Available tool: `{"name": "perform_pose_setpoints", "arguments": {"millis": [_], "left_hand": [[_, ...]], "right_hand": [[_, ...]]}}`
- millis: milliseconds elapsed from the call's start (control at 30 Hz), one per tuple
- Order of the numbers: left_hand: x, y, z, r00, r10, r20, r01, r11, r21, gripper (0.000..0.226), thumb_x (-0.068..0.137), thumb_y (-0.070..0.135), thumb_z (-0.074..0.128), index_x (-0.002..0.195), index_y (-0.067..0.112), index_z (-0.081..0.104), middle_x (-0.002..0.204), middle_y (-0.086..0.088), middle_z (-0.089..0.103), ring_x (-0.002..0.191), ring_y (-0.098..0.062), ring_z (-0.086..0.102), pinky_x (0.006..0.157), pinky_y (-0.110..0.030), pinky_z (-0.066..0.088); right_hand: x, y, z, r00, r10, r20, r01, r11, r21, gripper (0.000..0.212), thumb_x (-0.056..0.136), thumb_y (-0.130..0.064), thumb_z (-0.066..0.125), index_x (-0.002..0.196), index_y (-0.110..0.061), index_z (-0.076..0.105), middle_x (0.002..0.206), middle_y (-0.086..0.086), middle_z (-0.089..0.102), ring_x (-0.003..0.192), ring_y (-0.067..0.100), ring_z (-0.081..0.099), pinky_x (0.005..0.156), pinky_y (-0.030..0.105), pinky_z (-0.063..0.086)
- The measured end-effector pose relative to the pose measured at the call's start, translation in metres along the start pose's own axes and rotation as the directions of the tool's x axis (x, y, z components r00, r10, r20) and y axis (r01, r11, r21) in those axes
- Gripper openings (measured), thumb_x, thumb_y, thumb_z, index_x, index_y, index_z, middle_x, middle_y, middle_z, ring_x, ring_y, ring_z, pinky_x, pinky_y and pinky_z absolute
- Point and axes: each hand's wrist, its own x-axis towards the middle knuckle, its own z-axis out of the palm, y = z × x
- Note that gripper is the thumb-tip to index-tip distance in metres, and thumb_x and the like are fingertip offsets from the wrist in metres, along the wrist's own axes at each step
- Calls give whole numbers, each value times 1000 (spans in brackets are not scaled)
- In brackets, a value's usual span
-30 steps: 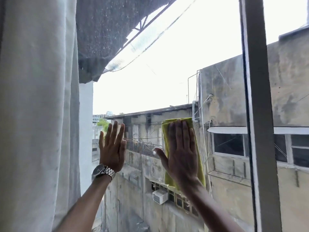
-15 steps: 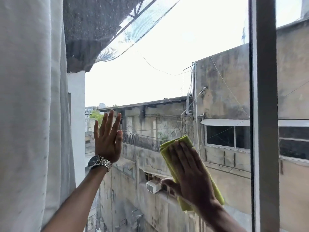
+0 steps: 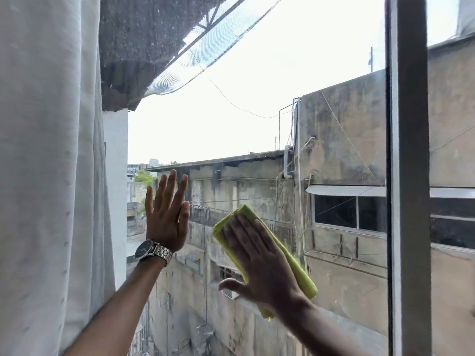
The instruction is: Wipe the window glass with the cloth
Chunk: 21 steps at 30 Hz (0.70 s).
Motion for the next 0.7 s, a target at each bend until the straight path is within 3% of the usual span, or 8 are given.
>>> {"name": "perform_pose_setpoints", "arguments": {"millis": [100, 200, 300, 400, 533, 600, 700], "left_hand": [[2, 7, -5, 1000, -15, 13, 15, 1000, -3, 58, 101, 33, 24, 156, 17, 31, 168, -7, 22, 157, -28, 20, 123, -66, 18], [1, 9, -5, 1000, -18, 8, 18, 1000, 6, 58, 100, 33, 25, 156, 17, 32, 168, -4, 20, 157, -26, 19, 124, -64, 17], [0, 2, 2, 1000, 4, -5, -4, 1000, 15, 58, 101, 32, 24, 156, 17, 31, 168, -8, 22, 158, -25, 18, 126, -62, 14], [0, -3, 6, 999, 10, -38, -9, 1000, 28, 57, 102, 31, 24, 156, 17, 32, 167, -10, 25, 157, -26, 20, 126, -60, 15], [-1, 0, 4, 1000, 2, -26, -1, 1000, 23, 57, 102, 32, 25, 157, 18, 30, 168, -9, 25, 158, -24, 19, 126, -59, 15], [0, -2, 5, 1000, -1, -15, 1, 1000, 14, 57, 102, 32, 26, 157, 19, 29, 168, -8, 24, 158, -24, 18, 126, -60, 15], [0, -5, 8, 1000, 13, -26, -12, 1000, 18, 57, 102, 34, 24, 158, 21, 27, 169, -6, 22, 158, -23, 16, 126, -60, 14]], "right_hand": [[-31, 24, -5, 996, 75, -58, -78, 996, -50, 109, 87, -88, 33, 156, -4, 35, 164, 19, 27, 152, 35, 31, 124, 49, 25], [3, 49, -22, 956, 274, -101, -278, 960, -27, 111, 90, -87, 24, 158, -1, 27, 166, 24, 22, 155, 37, 21, 127, 52, 22], [63, 41, -33, 929, 351, -118, -351, 936, 24, 114, 87, -89, 20, 160, -2, 20, 168, 22, 15, 158, 35, 11, 130, 50, 11], [62, 8, -16, 968, 239, -79, -238, 971, 28, 118, 84, -92, 21, 161, -2, 17, 169, 22, 11, 158, 36, 7, 130, 50, 11], [-41, -10, 7, 998, 23, 63, -21, 1000, -19, 111, 87, -89, 32, 158, -4, 30, 167, 19, 21, 155, 35, 24, 124, 50, 31], [-69, 9, 6, 994, 106, -18, -107, 994, -27, 103, 91, -84, 35, 155, -3, 37, 164, 19, 27, 151, 35, 33, 124, 50, 28], [-37, 32, -8, 904, 415, -106, -417, 909, 4, 104, 92, -82, 29, 157, 0, 29, 165, 23, 22, 155, 38, 23, 128, 52, 20]]}}
